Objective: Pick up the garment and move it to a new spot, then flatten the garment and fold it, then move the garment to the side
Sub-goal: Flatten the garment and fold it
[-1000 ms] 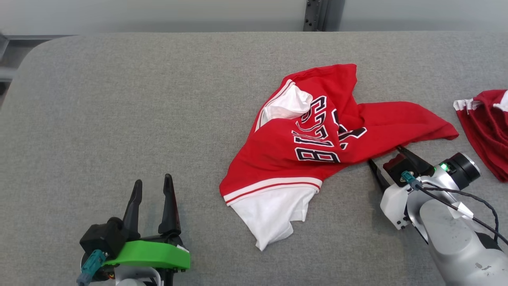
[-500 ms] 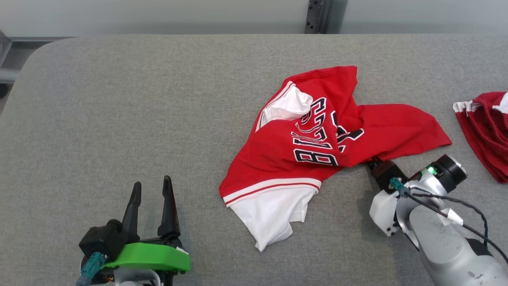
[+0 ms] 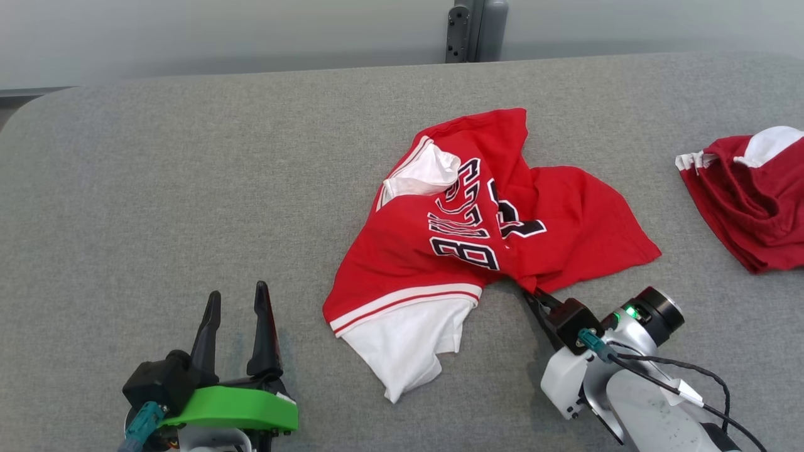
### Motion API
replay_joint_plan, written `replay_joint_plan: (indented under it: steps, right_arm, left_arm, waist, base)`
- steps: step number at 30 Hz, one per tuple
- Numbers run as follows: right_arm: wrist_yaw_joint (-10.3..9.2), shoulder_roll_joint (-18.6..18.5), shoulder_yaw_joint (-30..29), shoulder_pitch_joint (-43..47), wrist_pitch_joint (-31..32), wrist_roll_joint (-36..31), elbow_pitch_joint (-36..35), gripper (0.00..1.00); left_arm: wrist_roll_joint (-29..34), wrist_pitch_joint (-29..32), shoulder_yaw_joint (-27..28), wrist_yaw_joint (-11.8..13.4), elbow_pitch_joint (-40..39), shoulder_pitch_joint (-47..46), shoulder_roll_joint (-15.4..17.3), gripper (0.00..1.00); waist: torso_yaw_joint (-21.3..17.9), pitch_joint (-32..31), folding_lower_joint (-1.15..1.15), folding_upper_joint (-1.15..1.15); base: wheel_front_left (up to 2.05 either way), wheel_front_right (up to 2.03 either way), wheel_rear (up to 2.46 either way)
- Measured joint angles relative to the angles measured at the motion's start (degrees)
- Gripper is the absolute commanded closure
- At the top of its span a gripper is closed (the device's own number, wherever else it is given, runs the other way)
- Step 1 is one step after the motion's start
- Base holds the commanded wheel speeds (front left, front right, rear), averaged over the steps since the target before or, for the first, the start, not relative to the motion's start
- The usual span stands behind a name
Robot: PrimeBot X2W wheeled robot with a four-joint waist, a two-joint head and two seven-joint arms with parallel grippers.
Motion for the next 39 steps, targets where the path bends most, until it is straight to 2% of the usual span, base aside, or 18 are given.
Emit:
replay_joint_plan:
  steps: [3,4,5,6,7,12,21,29,34,38,39]
  right_arm:
    - [0.00,1.14,-0.78,0.34,0.00,0.52,-1.05,1.00]
    - [0.00,1.63,-0.92,0.66,0.00,0.79,-1.16,0.89]
    - [0.00,2.00,-1.04,1.03,0.00,0.82,-1.21,0.58]
    - [0.00,2.32,-1.21,1.36,0.00,0.84,-1.24,0.06]
    - [0.00,2.56,-1.47,1.73,0.00,0.92,-1.46,0.00]
    - [0.00,3.02,-4.04,3.80,0.00,1.05,-3.94,0.00]
    - [0.00,3.48,-10.88,9.70,0.00,2.34,-13.47,0.00]
    - [0.00,4.95,-12.70,11.27,0.00,2.33,-18.42,0.00]
    - [0.00,5.39,-13.89,11.49,0.00,2.32,-20.82,0.00]
    - [0.00,5.60,-16.08,11.75,0.00,2.31,-22.76,0.00]
    - [0.00,5.70,-16.61,11.88,0.00,2.30,-23.36,0.00]
  left_arm:
    - [0.00,0.00,0.22,-0.01,0.01,0.01,0.00,0.00]
    - [0.00,0.00,0.27,-0.01,0.01,0.03,0.00,0.00]
    - [0.00,0.00,0.30,-0.03,0.01,0.03,0.00,0.00]
    - [0.00,0.00,0.26,-0.08,0.02,0.04,0.00,0.00]
    - [0.00,0.00,0.24,-0.09,0.02,0.04,-0.01,0.00]
    - [0.04,0.00,0.23,-0.09,0.02,0.07,0.00,0.00]
    - [0.07,0.00,-0.58,-0.69,0.75,0.73,0.00,0.00]
    - [2.65,4.77,-5.89,-3.64,11.35,-2.27,1.46,0.00]
    - [3.66,7.82,-7.80,-4.23,20.28,-6.91,1.82,0.00]
    - [3.63,7.47,-7.73,-4.10,25.61,-9.78,1.67,0.00]
    - [3.45,7.38,-7.77,-4.19,26.50,-10.32,1.60,0.37]
  waist:
    - [-0.49,-0.26,0.00,0.00]
    - [-0.70,-0.36,0.00,0.00]
    - [-0.87,-0.45,0.00,0.00]
    - [-1.03,-0.56,0.00,0.00]
    - [-1.17,-0.67,0.00,0.00]
    - [-1.85,-1.29,0.00,0.00]
    - [-3.10,-2.23,0.00,0.00]
    - [-4.22,-2.07,0.00,0.00]
    - [-5.64,-1.67,0.00,0.00]
    - [-6.84,-1.11,0.00,0.00]
    - [-7.12,-0.97,0.00,0.00]
  base:
    - [0.00,0.00,0.00]
    - [0.00,0.00,0.00]
    - [0.00,0.00,0.00]
    - [0.00,0.00,0.00]
    - [0.00,0.00,0.00]
    - [0.00,0.00,0.00]
    - [0.00,0.00,0.00]
    - [0.00,0.00,0.00]
    - [0.00,0.00,0.00]
    - [0.00,0.00,0.00]
    - [0.00,0.00,0.00]
